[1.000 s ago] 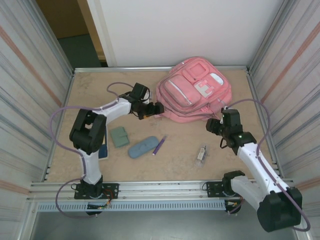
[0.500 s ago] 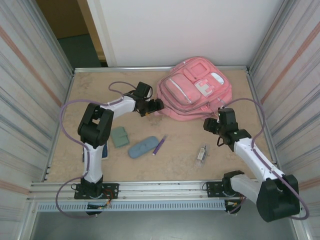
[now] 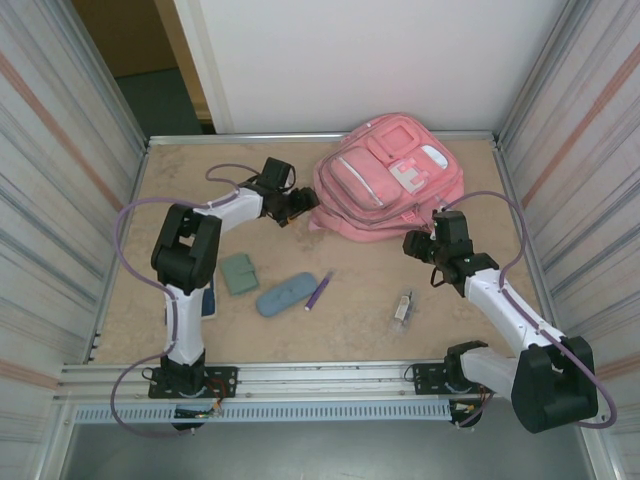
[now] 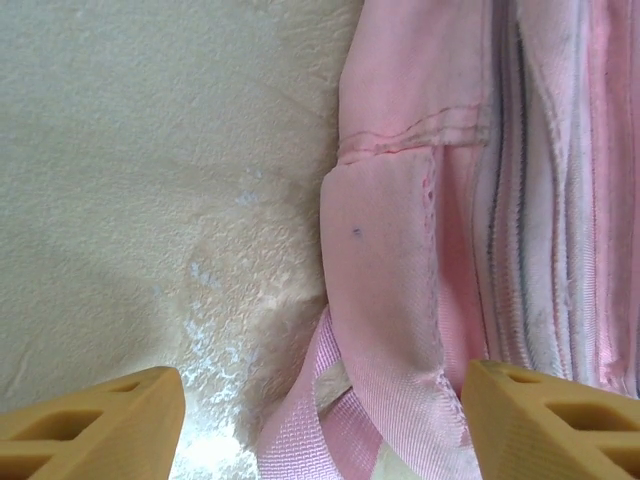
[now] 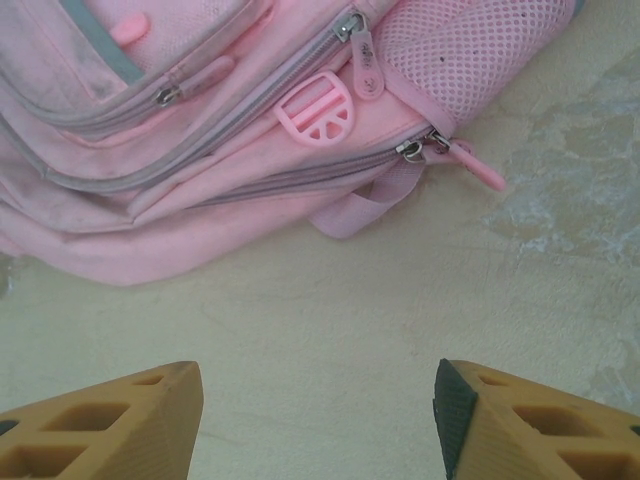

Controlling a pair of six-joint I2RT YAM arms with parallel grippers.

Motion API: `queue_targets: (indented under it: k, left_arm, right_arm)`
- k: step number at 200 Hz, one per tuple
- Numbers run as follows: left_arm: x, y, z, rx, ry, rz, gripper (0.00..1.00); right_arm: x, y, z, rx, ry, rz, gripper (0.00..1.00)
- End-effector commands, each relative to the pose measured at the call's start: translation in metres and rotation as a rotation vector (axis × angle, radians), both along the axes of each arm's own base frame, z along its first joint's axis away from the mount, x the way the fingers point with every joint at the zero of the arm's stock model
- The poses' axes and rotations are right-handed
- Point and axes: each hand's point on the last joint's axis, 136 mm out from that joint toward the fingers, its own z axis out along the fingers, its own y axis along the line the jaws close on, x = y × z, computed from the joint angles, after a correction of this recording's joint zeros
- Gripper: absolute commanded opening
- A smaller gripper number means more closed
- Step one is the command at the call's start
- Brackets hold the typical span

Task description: Pack the student bag

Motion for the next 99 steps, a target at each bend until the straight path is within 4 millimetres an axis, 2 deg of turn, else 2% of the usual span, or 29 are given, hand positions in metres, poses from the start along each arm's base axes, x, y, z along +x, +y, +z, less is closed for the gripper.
queue_targets:
  k: [1, 34, 63, 84, 93, 99]
  left_arm:
    - [0.005, -0.010, -0.006, -0.037, 0.015, 0.003, 0.67]
    - [0.005, -0.014, -0.026, 0.019, 0.049, -0.021, 0.62]
    - [0.004, -0.011, -0.038, 0.072, 0.066, -0.037, 0.51]
    - [0.003, -0.007, -0.031, 0.105, 0.051, -0.054, 0.41]
    - [0.004, -0.008, -0.022, 0.107, 0.030, -0.067, 0.37]
    - [0.004, -0.009, -0.014, 0.105, 0.010, -0.084, 0.32]
  right_arm:
    - [0.008, 0.003, 0.012, 0.011, -0.030, -0.005, 0.62]
    - [0.009, 0.005, 0.011, 0.013, -0.022, -0.001, 0.62]
    - [0.010, 0.007, 0.010, 0.013, -0.021, 0.004, 0.62]
    - [0.011, 0.011, 0.007, 0.017, -0.001, 0.036, 0.63]
    - [0.011, 0.019, 0.003, 0.029, 0.021, 0.088, 0.71]
    - [0.011, 0.022, -0.001, 0.038, 0.038, 0.112, 0.72]
